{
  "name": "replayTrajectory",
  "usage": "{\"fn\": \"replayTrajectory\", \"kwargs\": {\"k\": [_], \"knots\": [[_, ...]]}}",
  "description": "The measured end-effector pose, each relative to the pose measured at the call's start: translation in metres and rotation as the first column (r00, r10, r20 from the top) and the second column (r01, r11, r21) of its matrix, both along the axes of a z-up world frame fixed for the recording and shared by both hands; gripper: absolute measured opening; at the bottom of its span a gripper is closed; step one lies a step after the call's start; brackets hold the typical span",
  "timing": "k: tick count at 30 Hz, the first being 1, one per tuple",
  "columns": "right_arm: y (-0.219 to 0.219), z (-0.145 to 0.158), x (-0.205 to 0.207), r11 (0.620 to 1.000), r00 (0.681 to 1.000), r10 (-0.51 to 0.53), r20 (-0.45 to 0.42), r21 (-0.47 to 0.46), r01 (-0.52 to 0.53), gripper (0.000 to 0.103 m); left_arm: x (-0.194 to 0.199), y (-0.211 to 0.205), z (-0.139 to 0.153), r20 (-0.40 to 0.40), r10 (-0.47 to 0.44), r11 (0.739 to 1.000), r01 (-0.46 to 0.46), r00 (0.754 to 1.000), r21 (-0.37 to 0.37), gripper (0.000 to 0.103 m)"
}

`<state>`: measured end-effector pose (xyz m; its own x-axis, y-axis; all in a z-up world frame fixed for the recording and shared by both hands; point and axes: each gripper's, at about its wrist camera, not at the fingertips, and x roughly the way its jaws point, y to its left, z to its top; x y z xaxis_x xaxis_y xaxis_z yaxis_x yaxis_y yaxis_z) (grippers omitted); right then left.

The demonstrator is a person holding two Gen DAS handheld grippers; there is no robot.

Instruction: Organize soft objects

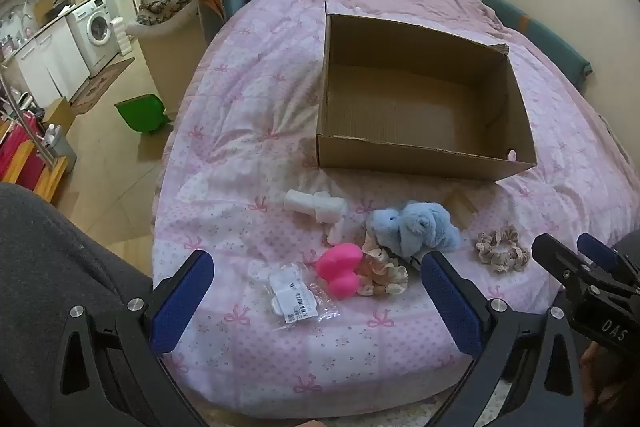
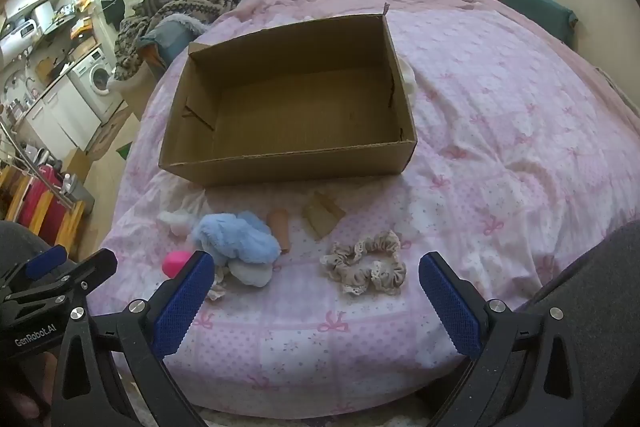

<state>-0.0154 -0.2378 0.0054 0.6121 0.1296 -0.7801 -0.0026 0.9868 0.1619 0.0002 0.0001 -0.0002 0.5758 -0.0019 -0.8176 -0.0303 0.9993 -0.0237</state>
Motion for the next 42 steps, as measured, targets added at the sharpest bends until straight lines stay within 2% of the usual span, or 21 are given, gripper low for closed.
{"fn": "replayTrajectory", "kwargs": {"k": [42], "knots": [[-0.0003,-0.0024,0.0023,1.000,1.000,-0.001,-0.011,-0.014,0.001,0.103,-0.0012,0.0008,-0.0026,0.000,0.005,1.000,-0.005,1.000,0.001,0.103]]}}
